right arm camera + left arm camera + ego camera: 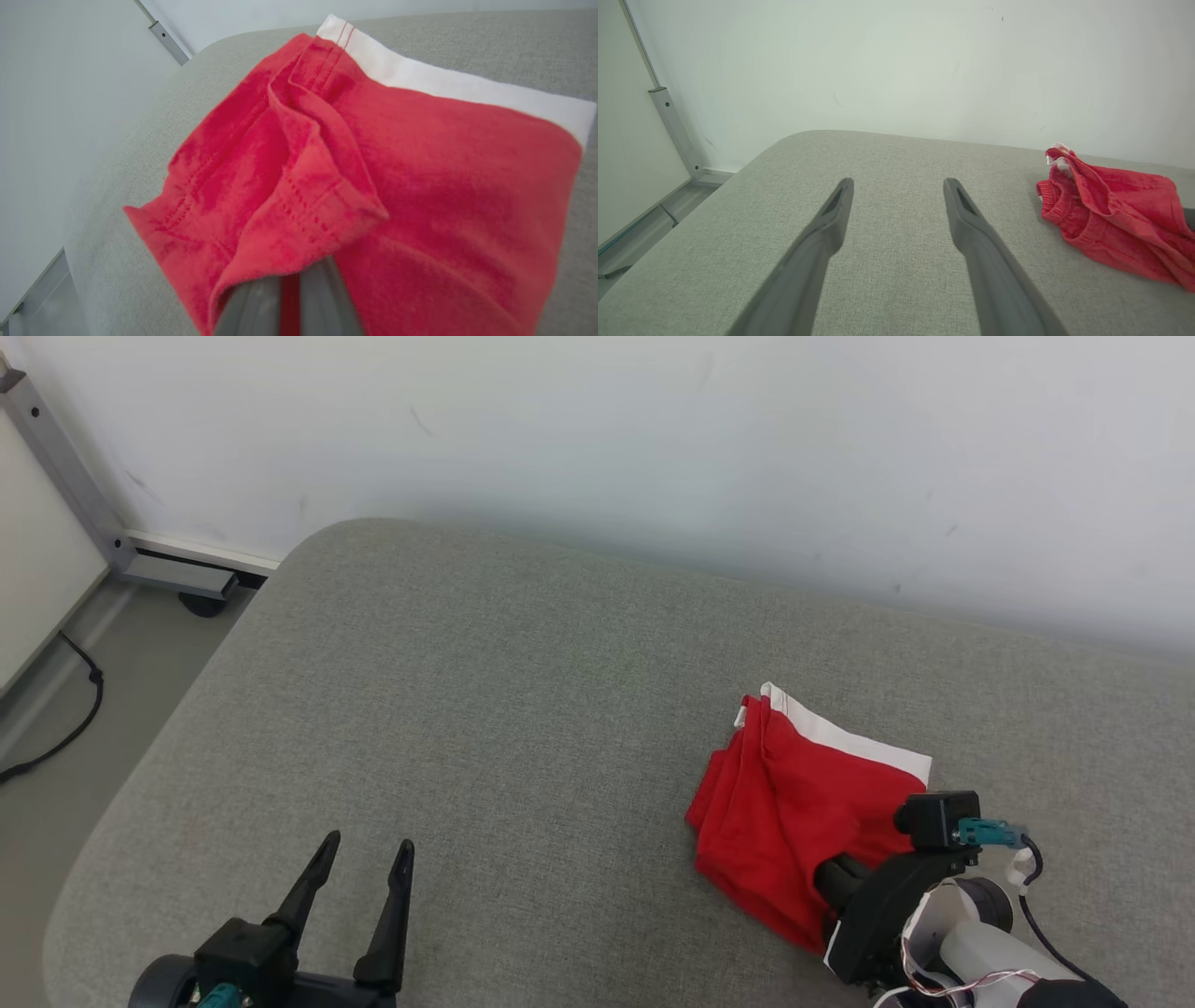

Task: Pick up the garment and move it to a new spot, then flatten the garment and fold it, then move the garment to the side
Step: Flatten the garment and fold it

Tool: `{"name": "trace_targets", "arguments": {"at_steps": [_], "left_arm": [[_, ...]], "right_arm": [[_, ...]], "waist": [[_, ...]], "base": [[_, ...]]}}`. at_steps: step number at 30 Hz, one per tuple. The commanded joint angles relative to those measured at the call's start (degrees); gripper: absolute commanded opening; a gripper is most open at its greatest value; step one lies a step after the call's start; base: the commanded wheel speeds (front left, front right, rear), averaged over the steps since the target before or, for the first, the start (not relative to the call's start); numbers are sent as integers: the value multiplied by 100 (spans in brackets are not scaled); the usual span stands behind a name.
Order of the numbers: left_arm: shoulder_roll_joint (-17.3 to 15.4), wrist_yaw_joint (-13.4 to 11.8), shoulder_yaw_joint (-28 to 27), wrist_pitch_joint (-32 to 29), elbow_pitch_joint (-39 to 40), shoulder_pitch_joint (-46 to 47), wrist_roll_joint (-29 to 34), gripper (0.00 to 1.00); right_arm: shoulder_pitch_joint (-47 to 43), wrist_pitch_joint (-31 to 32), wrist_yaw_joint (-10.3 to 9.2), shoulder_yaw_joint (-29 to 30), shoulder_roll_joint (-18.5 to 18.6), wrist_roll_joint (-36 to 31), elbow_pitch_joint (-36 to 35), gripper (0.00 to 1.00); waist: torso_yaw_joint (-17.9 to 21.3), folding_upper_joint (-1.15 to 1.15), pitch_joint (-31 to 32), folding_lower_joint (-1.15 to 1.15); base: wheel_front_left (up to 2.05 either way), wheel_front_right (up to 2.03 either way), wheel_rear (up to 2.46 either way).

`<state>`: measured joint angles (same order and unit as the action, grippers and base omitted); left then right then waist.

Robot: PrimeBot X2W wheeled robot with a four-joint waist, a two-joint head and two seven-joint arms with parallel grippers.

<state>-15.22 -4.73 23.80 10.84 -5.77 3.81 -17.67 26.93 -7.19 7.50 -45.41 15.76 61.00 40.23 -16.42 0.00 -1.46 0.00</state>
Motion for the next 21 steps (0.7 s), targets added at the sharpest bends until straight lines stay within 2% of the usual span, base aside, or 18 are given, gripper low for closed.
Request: {"name": "trace_targets", "arguments": {"at_steps": [1, 21], "left_arm": [[-35, -22, 8, -8, 21, 51, 3, 100], [-68, -30, 107, 26, -7, 90, -59, 100]], "right_arm": [[37, -59, -3, -57, 31, 75, -29, 0], [332, -353, -3, -1006, -244, 615, 142, 0]], "waist": [[-18, 0, 6, 0], [-272, 0, -42, 0]], "base": [[0, 0, 0], [0, 0, 0]]}}
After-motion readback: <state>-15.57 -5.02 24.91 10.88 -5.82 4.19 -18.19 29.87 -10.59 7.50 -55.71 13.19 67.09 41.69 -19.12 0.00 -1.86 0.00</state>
